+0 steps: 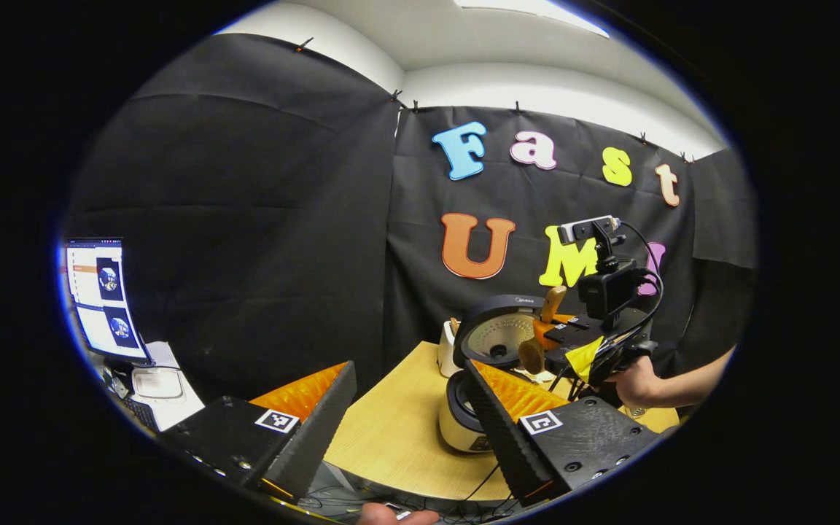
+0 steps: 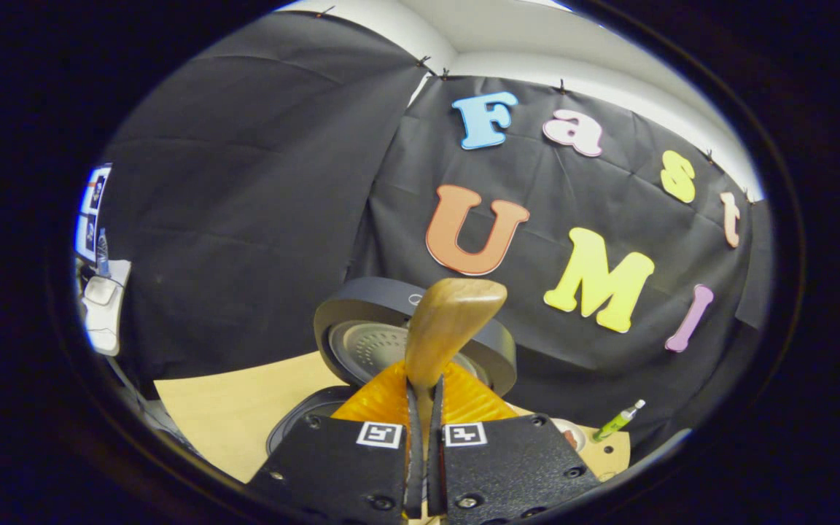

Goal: Close the left gripper, press the button to open the rice cooker; take a wooden spoon from the chopstick holder with the right hand, scoop a spoonful of rice and pour it into the rice cooker, then put the wooden spoon back into the chopstick holder.

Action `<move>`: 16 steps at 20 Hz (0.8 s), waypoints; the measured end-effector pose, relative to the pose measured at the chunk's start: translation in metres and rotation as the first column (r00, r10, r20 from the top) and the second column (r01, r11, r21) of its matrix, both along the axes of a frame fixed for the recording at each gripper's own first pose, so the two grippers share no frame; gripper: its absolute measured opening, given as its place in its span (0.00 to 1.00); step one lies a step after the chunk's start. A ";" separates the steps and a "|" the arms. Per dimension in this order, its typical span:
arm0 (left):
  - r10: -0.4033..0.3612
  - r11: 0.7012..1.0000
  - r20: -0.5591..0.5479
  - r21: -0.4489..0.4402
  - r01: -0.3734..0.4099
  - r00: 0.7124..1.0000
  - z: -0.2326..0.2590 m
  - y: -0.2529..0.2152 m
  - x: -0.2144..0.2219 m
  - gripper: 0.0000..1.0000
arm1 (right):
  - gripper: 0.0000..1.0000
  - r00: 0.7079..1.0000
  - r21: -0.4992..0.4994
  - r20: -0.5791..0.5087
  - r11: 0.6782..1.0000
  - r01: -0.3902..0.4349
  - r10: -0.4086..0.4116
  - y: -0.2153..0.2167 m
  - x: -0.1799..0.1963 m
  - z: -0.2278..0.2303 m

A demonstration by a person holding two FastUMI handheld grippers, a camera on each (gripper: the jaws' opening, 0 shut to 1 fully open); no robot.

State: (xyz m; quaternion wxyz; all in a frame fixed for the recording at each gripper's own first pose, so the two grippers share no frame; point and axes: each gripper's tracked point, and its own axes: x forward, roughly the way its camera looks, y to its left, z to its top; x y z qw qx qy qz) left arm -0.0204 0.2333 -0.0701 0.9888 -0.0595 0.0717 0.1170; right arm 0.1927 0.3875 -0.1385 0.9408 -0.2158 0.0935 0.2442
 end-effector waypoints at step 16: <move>-0.119 0.993 -0.004 0.009 0.119 0.993 0.025 -0.059 0.036 0.95 | 0.08 0.957 0.403 -0.285 0.899 0.172 -0.056 -0.078 -0.014 0.061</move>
